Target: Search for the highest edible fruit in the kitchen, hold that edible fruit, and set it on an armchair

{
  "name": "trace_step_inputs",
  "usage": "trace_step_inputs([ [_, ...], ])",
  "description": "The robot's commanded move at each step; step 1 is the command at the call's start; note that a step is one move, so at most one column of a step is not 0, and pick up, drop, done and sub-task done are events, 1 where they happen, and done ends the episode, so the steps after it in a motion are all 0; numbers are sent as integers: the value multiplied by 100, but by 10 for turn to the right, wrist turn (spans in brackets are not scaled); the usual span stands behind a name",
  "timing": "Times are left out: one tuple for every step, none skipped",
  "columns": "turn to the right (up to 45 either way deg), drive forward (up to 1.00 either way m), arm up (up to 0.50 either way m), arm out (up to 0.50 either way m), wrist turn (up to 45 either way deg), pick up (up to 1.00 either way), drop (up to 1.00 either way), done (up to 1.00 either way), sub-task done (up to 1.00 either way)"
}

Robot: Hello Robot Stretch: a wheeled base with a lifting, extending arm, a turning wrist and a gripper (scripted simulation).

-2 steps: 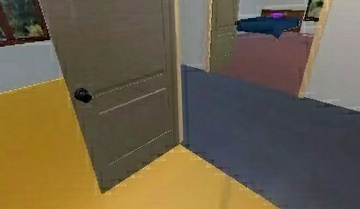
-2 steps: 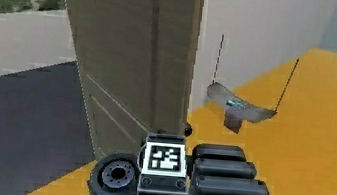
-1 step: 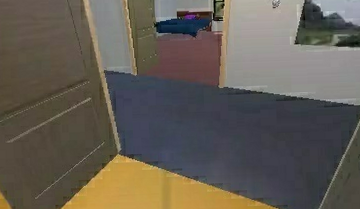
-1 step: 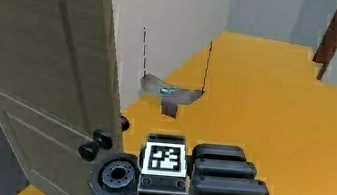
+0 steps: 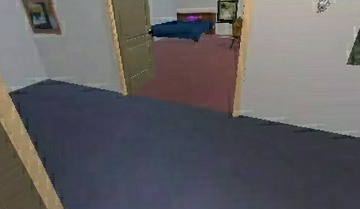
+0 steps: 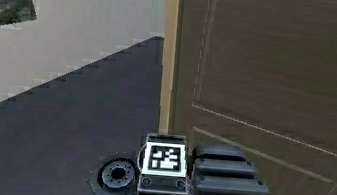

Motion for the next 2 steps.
trace_step_inputs([
  [0, 100, 0, 0, 0, 0, 0, 0, 0],
  [0, 100, 0, 0, 0, 0, 0, 0, 0],
])
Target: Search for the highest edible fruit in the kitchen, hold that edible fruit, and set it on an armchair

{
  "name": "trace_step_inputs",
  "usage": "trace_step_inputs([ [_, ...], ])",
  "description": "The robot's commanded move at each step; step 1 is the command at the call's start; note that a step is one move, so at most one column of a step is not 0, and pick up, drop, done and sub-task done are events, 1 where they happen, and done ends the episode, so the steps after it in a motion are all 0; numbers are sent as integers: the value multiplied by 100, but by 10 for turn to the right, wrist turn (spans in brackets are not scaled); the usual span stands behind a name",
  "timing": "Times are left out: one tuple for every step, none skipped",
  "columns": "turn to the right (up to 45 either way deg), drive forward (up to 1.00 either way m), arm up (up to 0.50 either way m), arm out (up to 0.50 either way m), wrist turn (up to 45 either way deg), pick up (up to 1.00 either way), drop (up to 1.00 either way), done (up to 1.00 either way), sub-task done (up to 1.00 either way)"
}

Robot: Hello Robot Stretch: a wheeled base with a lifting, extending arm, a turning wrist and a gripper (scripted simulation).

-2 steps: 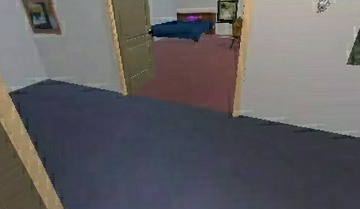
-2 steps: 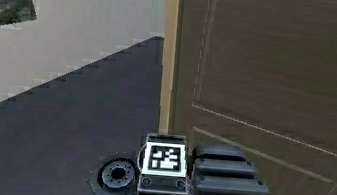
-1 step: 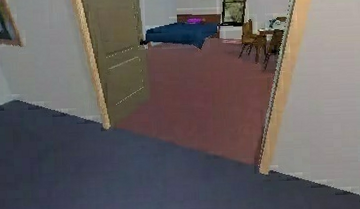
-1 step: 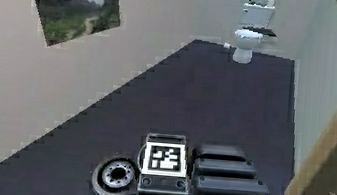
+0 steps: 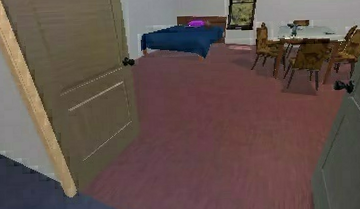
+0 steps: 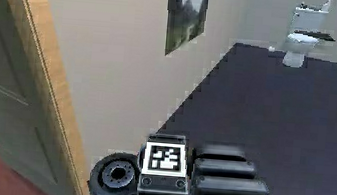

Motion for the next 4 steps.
trace_step_inputs([
  [0, 50, 0, 0, 0, 0, 0, 0, 0],
  [240, 0, 0, 0, 0, 0, 0, 0, 0],
  [0, 100, 0, 0, 0, 0, 0, 0, 0],
  [30, 0, 0, 0, 0, 0, 0, 0, 0],
])
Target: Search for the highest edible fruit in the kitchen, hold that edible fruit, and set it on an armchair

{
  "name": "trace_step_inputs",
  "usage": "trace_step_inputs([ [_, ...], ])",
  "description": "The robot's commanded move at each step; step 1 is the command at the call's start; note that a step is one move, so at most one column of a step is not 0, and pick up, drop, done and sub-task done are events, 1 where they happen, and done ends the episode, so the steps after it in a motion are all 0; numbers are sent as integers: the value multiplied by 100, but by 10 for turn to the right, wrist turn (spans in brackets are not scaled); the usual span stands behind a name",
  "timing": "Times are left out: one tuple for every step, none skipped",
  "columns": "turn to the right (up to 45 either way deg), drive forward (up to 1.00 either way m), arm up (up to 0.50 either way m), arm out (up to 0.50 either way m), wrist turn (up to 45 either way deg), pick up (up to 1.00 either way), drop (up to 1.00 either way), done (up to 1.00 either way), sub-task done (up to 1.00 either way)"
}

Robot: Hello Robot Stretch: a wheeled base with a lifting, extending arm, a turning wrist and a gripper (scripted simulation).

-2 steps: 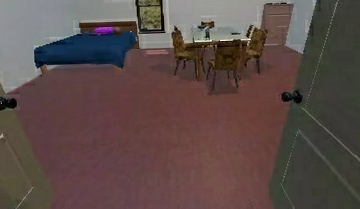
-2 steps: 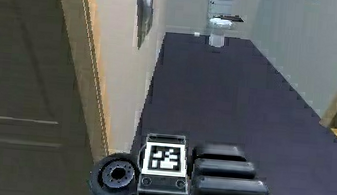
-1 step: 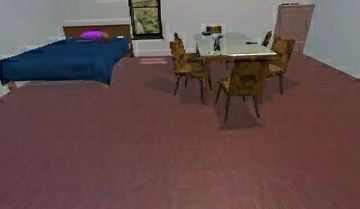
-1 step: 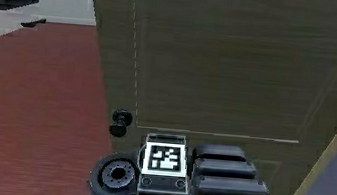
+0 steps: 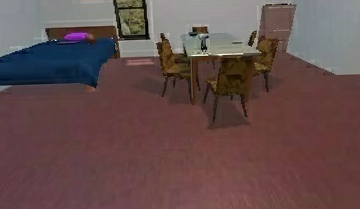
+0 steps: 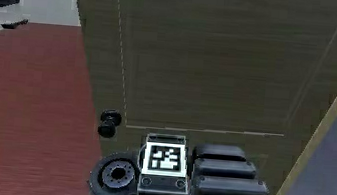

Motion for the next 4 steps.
trace_step_inputs([
  [0, 50, 0, 0, 0, 0, 0, 0, 0],
  [450, 0, 0, 0, 0, 0, 0, 0, 0],
  [210, 0, 0, 0, 0, 0, 0, 0, 0],
  [30, 0, 0, 0, 0, 0, 0, 0, 0],
])
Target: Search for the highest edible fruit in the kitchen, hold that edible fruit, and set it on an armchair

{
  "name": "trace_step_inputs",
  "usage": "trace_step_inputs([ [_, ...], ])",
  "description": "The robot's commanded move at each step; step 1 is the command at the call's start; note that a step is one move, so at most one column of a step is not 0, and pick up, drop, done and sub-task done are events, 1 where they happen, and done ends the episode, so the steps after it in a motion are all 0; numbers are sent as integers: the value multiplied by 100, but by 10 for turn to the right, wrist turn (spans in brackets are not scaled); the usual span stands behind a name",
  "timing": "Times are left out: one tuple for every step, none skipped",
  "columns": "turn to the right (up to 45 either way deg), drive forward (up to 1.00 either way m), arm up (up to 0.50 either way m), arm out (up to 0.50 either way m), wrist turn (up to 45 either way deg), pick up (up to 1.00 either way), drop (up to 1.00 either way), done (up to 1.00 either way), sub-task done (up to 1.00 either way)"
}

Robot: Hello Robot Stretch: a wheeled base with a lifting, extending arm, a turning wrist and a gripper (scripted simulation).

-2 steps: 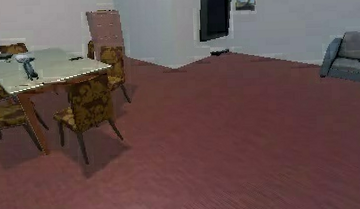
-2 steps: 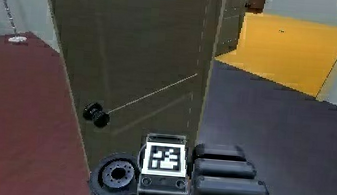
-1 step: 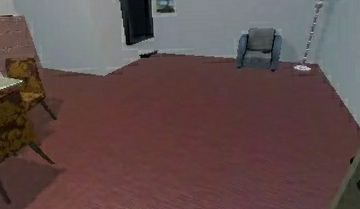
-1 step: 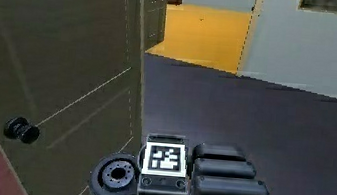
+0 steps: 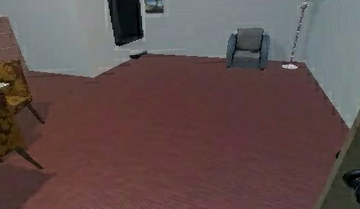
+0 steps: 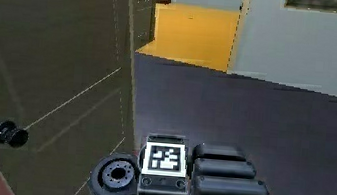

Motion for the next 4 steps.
trace_step_inputs([
  [0, 100, 0, 0, 0, 0, 0, 0, 0],
  [90, 0, 0, 0, 0, 0, 0, 0, 0],
  [0, 5, 0, 0, 0, 0, 0, 0, 0],
  [150, 0, 0, 0, 0, 0, 0, 0, 0],
])
